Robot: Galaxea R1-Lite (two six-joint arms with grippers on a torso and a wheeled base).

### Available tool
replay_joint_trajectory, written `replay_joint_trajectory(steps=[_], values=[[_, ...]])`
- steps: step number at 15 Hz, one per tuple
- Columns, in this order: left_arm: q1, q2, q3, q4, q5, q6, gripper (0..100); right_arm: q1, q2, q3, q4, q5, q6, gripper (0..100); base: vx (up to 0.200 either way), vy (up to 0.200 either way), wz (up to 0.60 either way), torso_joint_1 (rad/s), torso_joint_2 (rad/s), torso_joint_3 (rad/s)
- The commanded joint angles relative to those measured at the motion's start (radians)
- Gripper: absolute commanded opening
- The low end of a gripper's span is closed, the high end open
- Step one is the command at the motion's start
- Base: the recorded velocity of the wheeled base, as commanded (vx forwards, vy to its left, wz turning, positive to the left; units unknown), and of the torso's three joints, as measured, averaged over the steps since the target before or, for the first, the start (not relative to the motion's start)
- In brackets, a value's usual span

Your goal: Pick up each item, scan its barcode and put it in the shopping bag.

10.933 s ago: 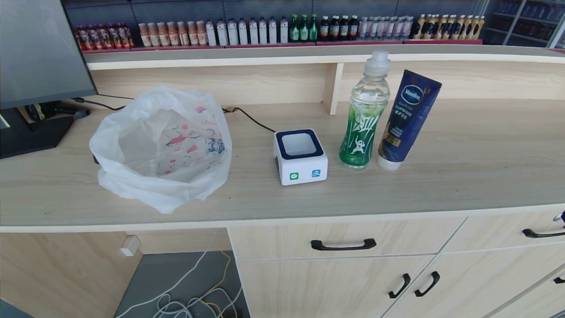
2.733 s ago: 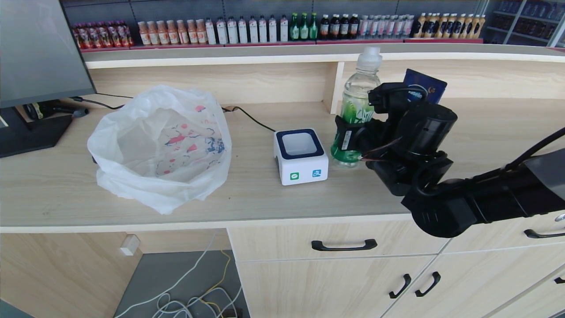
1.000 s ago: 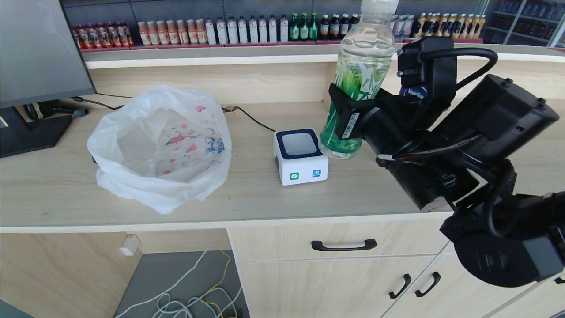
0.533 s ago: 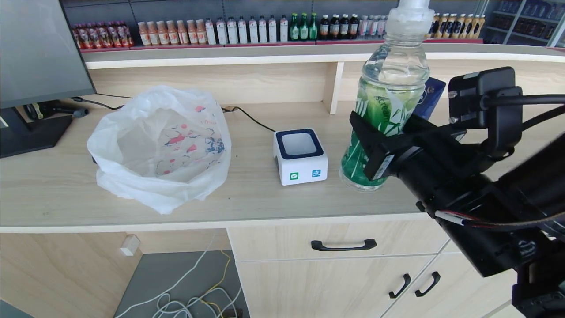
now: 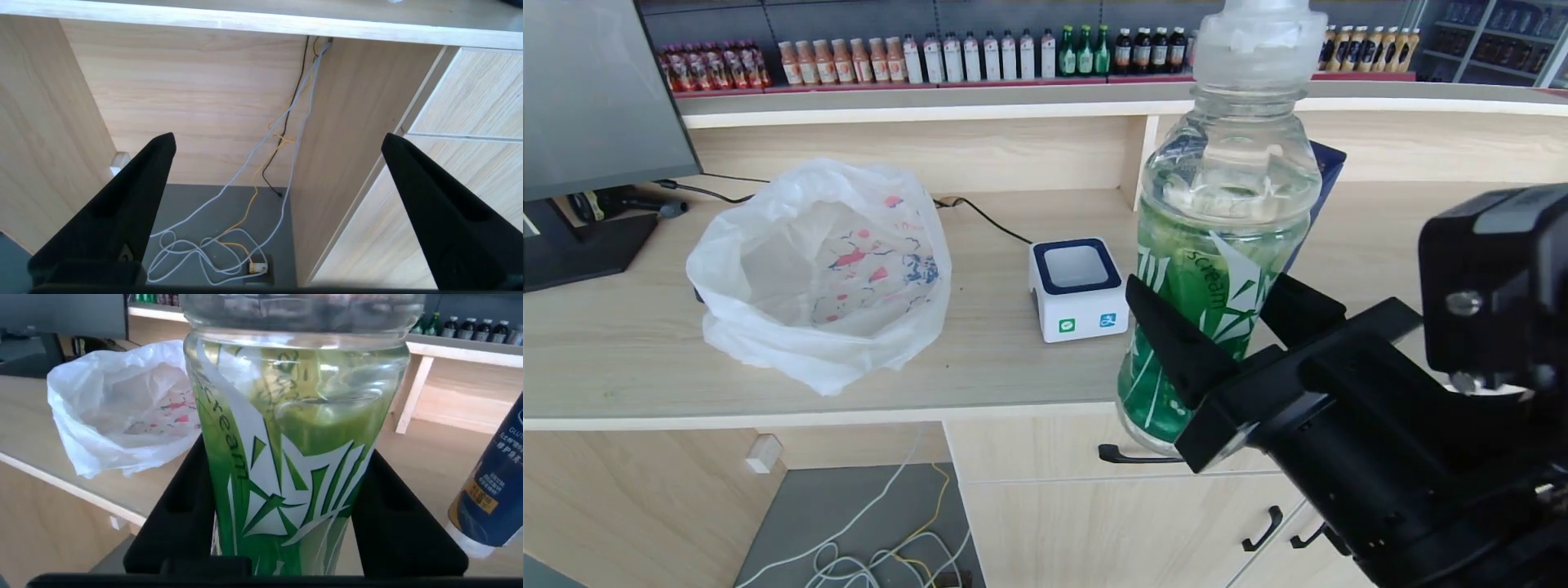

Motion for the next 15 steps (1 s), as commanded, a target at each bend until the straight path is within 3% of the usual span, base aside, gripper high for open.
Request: replay_joint_trajectory(steps=[1, 8, 10, 13, 15], values=[[0.000, 0.000, 0.000, 0.000, 0.000, -0.001, 100, 0.048, -0.002, 0.027, 0.001, 0.000, -0.011, 0, 0.000, 0.000, 0.00, 0.000, 0.00, 0.000], [0.000, 0.000, 0.000, 0.000, 0.000, -0.001, 100, 0.102, -0.056, 0.137, 0.000, 0.031, -0.182, 0, 0.000, 0.000, 0.00, 0.000, 0.00, 0.000], [0.000, 0.000, 0.000, 0.000, 0.000, -0.001, 100, 0.174, -0.073, 0.188, -0.002, 0.054, -0.268, 0, 0.000, 0.000, 0.00, 0.000, 0.00, 0.000], [0.000, 0.000, 0.000, 0.000, 0.000, 0.001, 100, 0.188, -0.093, 0.226, -0.011, 0.161, -0.419, 0, 0.000, 0.000, 0.00, 0.000, 0.00, 0.000], [0.000, 0.000, 0.000, 0.000, 0.000, -0.001, 100, 0.169, -0.093, 0.242, -0.011, 0.312, -0.528, 0, 0.000, 0.000, 0.00, 0.000, 0.00, 0.000]])
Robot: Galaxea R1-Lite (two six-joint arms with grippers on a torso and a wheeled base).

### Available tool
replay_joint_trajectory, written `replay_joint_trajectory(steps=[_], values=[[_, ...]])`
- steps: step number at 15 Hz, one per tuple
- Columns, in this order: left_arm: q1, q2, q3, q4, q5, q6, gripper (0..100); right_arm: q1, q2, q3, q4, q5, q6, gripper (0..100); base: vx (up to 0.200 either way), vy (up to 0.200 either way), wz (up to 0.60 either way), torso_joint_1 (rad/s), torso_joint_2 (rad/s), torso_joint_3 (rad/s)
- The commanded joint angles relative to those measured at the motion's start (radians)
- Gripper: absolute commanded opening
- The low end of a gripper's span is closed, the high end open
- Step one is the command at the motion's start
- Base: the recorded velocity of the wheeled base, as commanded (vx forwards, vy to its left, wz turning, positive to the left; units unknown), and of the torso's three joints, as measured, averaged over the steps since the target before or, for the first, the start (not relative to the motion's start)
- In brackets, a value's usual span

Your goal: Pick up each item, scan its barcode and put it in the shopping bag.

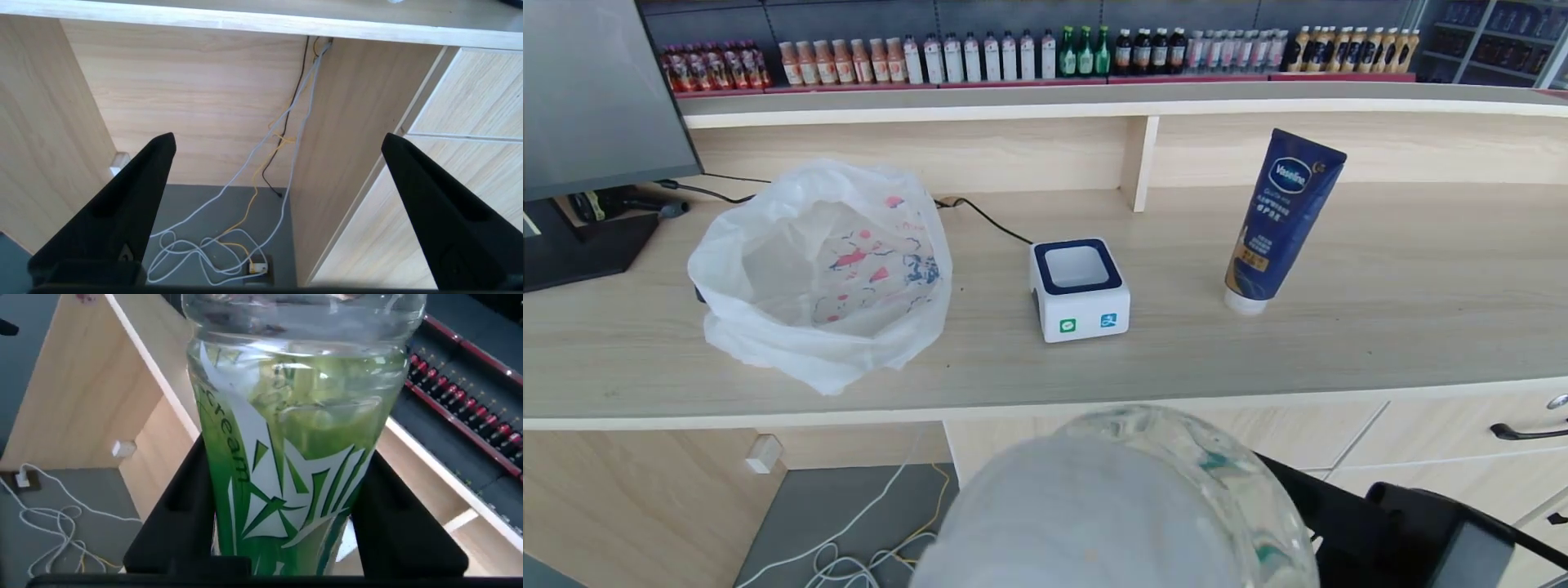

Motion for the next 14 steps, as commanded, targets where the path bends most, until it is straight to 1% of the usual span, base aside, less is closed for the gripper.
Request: replay_joint_trajectory(steps=[1, 3, 6, 8, 10, 11, 13, 14], values=[[0.001, 0.000, 0.000, 0.000, 0.000, -0.001, 100, -0.028, -0.003, 0.025, -0.003, 0.043, -0.038, 0, 0.000, 0.000, 0.00, 0.000, 0.00, 0.000], [0.001, 0.000, 0.000, 0.000, 0.000, -0.001, 100, -0.052, 0.000, 0.030, -0.003, 0.056, -0.047, 0, 0.000, 0.000, 0.00, 0.000, 0.00, 0.000], [-0.001, 0.000, 0.000, 0.000, 0.000, -0.001, 100, -0.098, 0.023, 0.021, -0.001, 0.191, -0.140, 0, 0.000, 0.000, 0.00, 0.000, 0.00, 0.000], [0.001, 0.000, 0.000, 0.000, 0.000, -0.001, 100, -0.125, 0.036, 0.017, -0.003, 0.248, -0.159, 0, 0.000, 0.000, 0.00, 0.000, 0.00, 0.000], [0.001, 0.000, 0.000, 0.000, 0.000, -0.001, 100, -0.135, 0.045, 0.019, -0.027, 0.251, -0.277, 0, 0.000, 0.000, 0.00, 0.000, 0.00, 0.000], [0.001, 0.000, 0.000, 0.000, 0.000, -0.001, 100, -0.134, 0.051, 0.019, -0.053, 0.271, -0.320, 0, 0.000, 0.000, 0.00, 0.000, 0.00, 0.000], [0.001, 0.000, 0.000, 0.000, 0.000, 0.001, 100, -0.134, 0.053, 0.019, -0.062, 0.316, -0.347, 0, 0.000, 0.000, 0.00, 0.000, 0.00, 0.000], [0.001, 0.000, 0.000, 0.000, 0.000, -0.001, 100, -0.135, 0.051, 0.017, -0.062, 0.351, -0.386, 0, 0.000, 0.000, 0.00, 0.000, 0.00, 0.000]])
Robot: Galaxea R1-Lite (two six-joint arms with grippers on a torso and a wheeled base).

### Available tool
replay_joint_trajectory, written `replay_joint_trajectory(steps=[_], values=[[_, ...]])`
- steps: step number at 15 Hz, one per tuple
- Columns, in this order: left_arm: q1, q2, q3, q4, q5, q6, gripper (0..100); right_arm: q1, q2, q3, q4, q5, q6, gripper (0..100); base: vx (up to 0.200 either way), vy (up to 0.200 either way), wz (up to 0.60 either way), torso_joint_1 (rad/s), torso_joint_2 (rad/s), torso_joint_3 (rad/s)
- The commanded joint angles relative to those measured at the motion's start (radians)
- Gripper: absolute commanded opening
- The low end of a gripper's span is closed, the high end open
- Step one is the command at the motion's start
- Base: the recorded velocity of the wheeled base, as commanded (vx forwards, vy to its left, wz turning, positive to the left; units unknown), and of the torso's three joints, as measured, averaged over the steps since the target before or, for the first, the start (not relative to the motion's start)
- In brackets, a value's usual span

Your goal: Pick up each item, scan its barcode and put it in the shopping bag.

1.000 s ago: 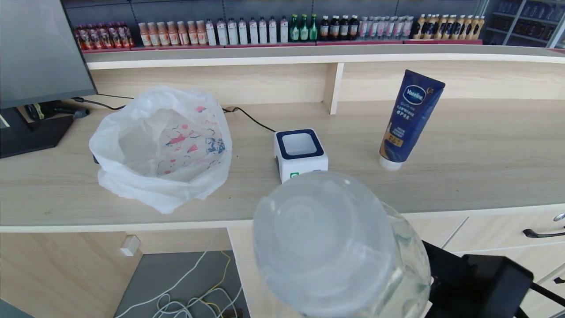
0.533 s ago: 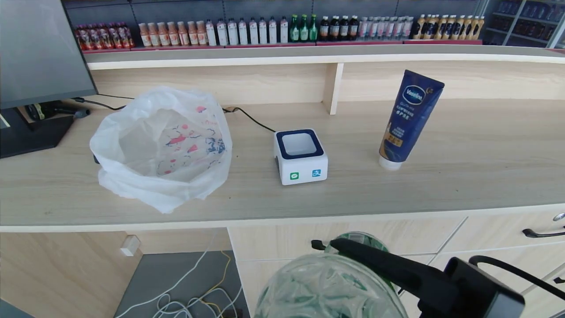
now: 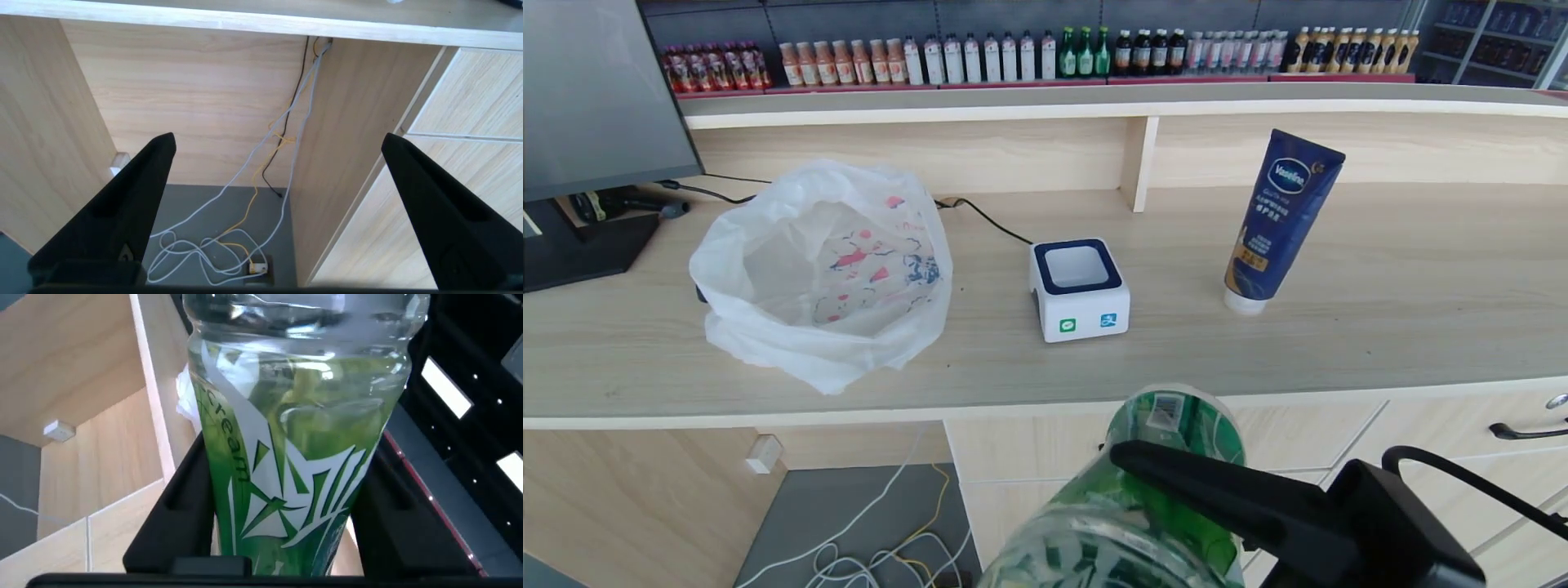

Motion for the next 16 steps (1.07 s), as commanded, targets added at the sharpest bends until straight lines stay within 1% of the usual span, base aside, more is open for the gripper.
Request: replay_joint_trajectory(steps=[1, 2, 3, 9, 10, 11, 13, 14, 16], values=[[0.000, 0.000, 0.000, 0.000, 0.000, -0.001, 100, 0.000, 0.009, -0.001, -0.001, 0.020, -0.018, 0, 0.000, 0.000, 0.00, 0.000, 0.00, 0.000], [0.000, 0.000, 0.000, 0.000, 0.000, -0.001, 100, -0.008, 0.010, -0.023, 0.005, 0.086, -0.072, 0, 0.000, 0.000, 0.00, 0.000, 0.00, 0.000], [0.000, 0.000, 0.000, 0.000, 0.000, -0.001, 100, -0.008, 0.013, -0.026, 0.007, 0.092, -0.072, 0, 0.000, 0.000, 0.00, 0.000, 0.00, 0.000], [0.000, 0.000, 0.000, 0.000, 0.000, -0.001, 100, -0.031, 0.041, -0.035, -0.011, 0.086, -0.106, 0, 0.000, 0.000, 0.00, 0.000, 0.00, 0.000], [0.000, 0.000, 0.000, 0.000, 0.000, -0.001, 100, -0.033, 0.053, -0.027, -0.070, 0.083, -0.169, 0, 0.000, 0.000, 0.00, 0.000, 0.00, 0.000], [0.000, 0.000, 0.000, 0.000, 0.000, -0.001, 100, -0.033, 0.072, -0.026, -0.108, 0.081, -0.179, 0, 0.000, 0.000, 0.00, 0.000, 0.00, 0.000], [0.000, 0.000, 0.000, 0.000, 0.000, -0.001, 100, -0.036, 0.079, -0.024, -0.116, 0.081, -0.202, 0, 0.000, 0.000, 0.00, 0.000, 0.00, 0.000], [0.000, 0.000, 0.000, 0.000, 0.000, -0.001, 100, -0.037, 0.075, -0.021, -0.116, 0.081, -0.253, 0, 0.000, 0.000, 0.00, 0.000, 0.00, 0.000], [0.000, 0.000, 0.000, 0.000, 0.000, 0.001, 100, -0.046, 0.070, -0.017, -0.116, 0.080, -0.302, 0, 0.000, 0.000, 0.00, 0.000, 0.00, 0.000]])
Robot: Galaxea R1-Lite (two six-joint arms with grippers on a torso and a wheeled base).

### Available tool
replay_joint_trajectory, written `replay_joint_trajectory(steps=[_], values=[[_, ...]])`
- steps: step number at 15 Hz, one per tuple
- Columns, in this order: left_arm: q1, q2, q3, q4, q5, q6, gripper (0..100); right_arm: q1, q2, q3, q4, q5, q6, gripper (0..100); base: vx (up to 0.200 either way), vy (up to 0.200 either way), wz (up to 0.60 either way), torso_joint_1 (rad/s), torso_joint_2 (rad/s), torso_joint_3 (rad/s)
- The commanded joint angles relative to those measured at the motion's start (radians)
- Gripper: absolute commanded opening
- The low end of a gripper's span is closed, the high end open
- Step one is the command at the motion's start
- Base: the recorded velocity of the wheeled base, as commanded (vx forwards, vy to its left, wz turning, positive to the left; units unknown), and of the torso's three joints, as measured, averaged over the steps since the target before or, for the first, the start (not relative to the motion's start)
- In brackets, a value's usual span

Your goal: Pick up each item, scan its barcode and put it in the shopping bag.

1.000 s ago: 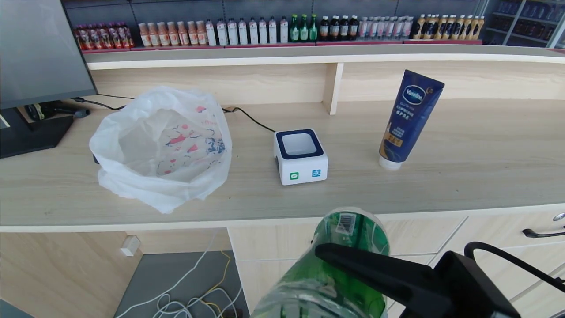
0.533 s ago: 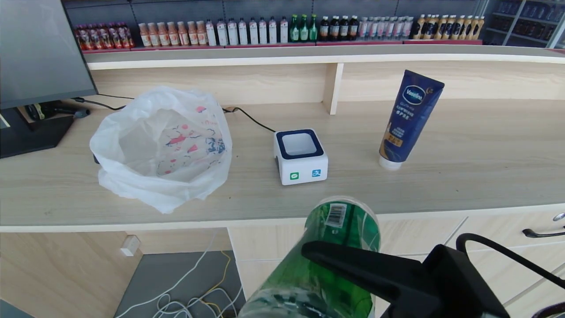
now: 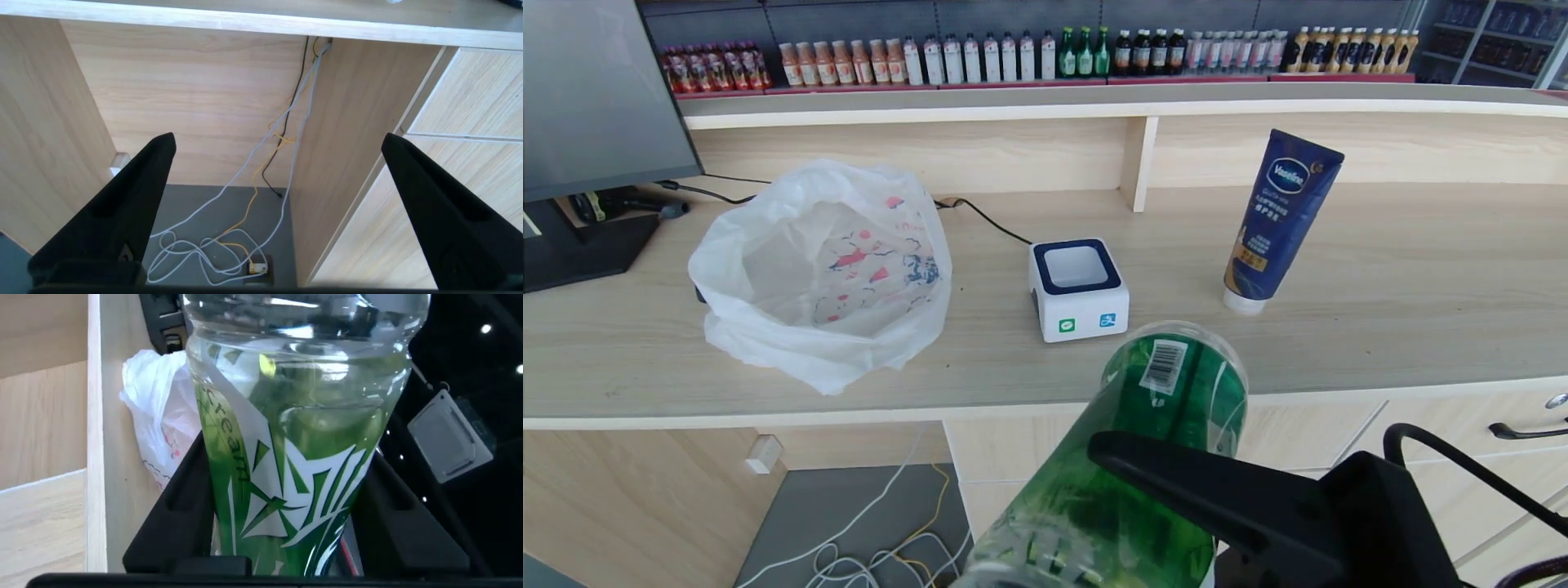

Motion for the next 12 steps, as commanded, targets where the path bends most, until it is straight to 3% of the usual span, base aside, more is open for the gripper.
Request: replay_joint_trajectory(steps=[1, 12], values=[[0.000, 0.000, 0.000, 0.000, 0.000, -0.001, 100, -0.006, 0.003, 0.002, -0.001, -0.001, -0.009, 0, 0.000, 0.000, 0.00, 0.000, 0.00, 0.000], [0.000, 0.000, 0.000, 0.000, 0.000, -0.001, 100, -0.006, -0.077, 0.038, -0.001, -0.001, -0.184, 0, 0.000, 0.000, 0.00, 0.000, 0.00, 0.000]])
